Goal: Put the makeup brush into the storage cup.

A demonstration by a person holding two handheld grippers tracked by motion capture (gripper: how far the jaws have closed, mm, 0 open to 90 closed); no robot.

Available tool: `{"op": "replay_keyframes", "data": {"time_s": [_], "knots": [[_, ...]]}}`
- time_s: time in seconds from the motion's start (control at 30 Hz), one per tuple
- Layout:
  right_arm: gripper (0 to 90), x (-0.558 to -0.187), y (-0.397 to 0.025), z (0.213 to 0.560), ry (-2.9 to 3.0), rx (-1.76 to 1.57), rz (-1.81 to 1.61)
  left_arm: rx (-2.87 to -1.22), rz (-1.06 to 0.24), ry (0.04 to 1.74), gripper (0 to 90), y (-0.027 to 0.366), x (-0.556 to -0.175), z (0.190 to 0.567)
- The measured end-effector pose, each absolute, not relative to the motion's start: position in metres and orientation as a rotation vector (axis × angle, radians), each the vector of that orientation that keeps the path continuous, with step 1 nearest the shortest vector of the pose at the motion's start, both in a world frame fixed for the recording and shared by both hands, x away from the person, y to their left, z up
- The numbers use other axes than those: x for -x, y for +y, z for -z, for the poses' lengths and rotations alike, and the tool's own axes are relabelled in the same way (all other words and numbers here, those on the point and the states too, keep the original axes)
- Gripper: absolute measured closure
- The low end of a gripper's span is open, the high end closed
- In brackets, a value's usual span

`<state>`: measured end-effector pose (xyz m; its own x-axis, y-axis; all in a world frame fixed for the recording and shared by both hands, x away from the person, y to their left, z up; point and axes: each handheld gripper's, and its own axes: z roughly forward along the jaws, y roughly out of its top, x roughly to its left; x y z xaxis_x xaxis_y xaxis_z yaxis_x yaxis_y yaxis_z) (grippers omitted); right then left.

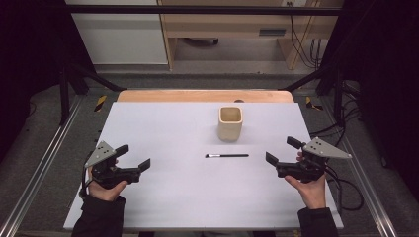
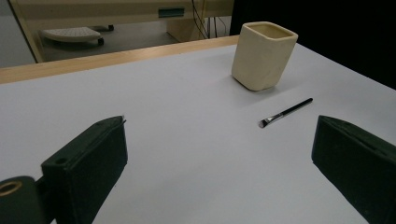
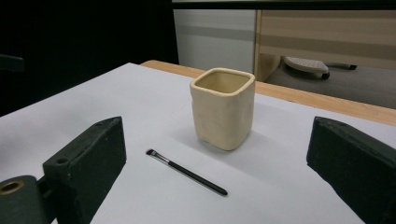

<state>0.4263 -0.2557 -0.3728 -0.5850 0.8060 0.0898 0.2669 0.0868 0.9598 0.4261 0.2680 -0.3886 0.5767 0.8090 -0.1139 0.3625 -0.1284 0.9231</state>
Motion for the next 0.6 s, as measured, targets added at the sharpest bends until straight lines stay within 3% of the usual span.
{"op": "replay_keyframes", "data": {"time_s": [0.6], "knots": [[4.6,-0.432,-0.246,0.376,1.956,-1.067,-1.432,-1.750,-0.509,1.004,3.6,0.270,-0.429,0.401]]}}
